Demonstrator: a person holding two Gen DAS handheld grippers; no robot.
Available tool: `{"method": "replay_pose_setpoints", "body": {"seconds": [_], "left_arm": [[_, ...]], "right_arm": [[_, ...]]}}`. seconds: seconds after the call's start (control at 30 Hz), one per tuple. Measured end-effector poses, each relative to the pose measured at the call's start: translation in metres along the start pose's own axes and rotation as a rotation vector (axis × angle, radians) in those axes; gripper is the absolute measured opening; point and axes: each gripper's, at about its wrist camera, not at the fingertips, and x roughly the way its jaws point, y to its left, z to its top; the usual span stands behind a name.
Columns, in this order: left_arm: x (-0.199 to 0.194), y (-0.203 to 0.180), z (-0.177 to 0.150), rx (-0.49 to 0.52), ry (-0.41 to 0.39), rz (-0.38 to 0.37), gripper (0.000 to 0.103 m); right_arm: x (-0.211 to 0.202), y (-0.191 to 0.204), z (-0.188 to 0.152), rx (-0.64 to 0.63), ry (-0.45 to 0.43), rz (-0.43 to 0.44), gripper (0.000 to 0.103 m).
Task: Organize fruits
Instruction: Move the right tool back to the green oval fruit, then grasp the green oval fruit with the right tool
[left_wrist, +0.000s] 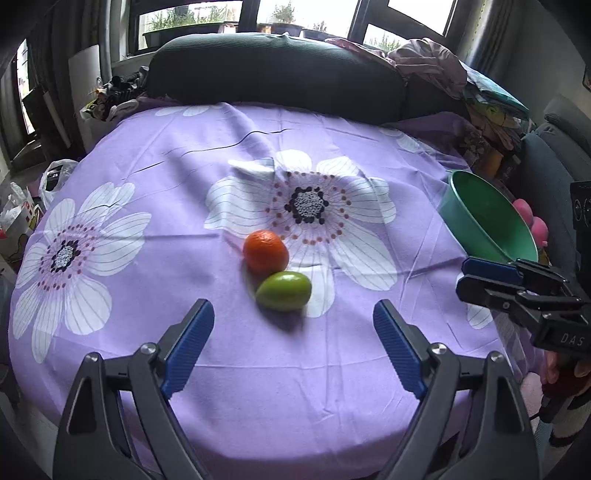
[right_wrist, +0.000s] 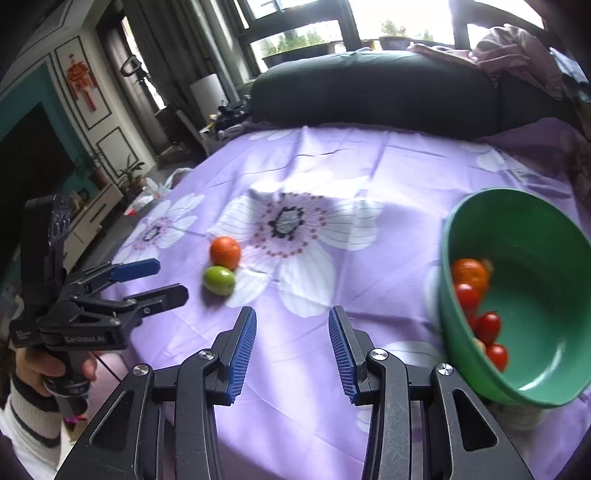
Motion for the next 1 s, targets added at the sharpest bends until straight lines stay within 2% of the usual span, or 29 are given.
{"method": "replay_pose_setpoints", "body": {"seconds": [0.27,0.47,0.8,1.0], "left_arm": [[-0.004,0.015,0.004,-0.028,-0.041,-0.026,0.091],[0.006,0.020,0.008,-0.016,-0.034,-0.053,0.091],[0.021,0.027,0.015,0.011,-0.013,-0.106,0.090],[0.031,0.029,0.019,0.023,0.021,-0.168,0.082]], "right_arm": [[0.037,0.029,-0.002,-0.053,0.078,0.020,0.041],[0.047,0.032,-0.003,-0.056,0.105,0.009,0.041],[0.076,0.039,0.004,-0.081,0.142,0.044,0.041],[0.095,0.045,0.013,-0.109,0.171,0.066,0.041]]}}
